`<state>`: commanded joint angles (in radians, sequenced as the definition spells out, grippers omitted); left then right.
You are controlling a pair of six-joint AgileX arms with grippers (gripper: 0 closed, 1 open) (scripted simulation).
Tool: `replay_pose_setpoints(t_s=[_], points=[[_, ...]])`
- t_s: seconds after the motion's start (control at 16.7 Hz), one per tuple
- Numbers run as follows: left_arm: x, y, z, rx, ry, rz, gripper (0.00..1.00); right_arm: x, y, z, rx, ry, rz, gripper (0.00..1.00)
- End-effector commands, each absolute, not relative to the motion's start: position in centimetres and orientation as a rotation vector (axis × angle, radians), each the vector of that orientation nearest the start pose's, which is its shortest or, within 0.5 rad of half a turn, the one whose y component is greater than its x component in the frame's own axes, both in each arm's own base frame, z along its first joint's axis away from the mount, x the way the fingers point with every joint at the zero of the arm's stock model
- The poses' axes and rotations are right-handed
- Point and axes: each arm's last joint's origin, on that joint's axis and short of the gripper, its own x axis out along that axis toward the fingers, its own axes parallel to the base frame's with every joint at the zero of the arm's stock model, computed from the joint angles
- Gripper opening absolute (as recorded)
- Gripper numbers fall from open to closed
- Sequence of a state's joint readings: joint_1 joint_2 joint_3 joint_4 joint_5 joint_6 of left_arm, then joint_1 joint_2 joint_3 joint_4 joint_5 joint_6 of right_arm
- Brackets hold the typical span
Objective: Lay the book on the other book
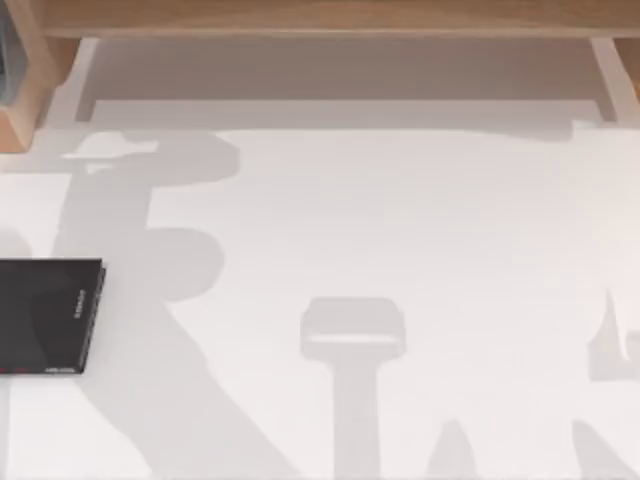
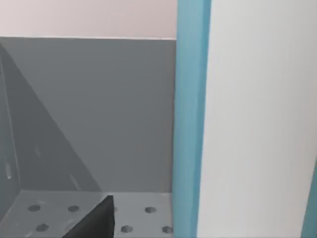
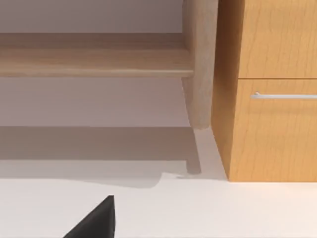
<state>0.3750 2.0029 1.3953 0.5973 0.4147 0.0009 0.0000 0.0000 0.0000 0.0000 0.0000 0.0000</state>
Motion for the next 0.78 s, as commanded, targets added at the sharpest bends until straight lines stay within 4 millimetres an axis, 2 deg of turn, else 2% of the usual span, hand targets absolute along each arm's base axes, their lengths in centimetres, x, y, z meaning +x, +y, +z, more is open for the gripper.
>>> replay_pose_setpoints(t_s=[0.18,0.54,0.78], points=[[44.1,16.3,24.8,-0.017,0.005,-0.018,1.00,10.6,-0.1,16.0,0.000,0.000,0.000,1.00],[46.5,16.4,24.8,-0.016,0.004,-0.017,1.00,10.6,-0.1,16.0,0.000,0.000,0.000,1.00],[46.8,16.4,24.8,-0.016,0.004,-0.017,1.00,10.6,-0.1,16.0,0.000,0.000,0.000,1.00]])
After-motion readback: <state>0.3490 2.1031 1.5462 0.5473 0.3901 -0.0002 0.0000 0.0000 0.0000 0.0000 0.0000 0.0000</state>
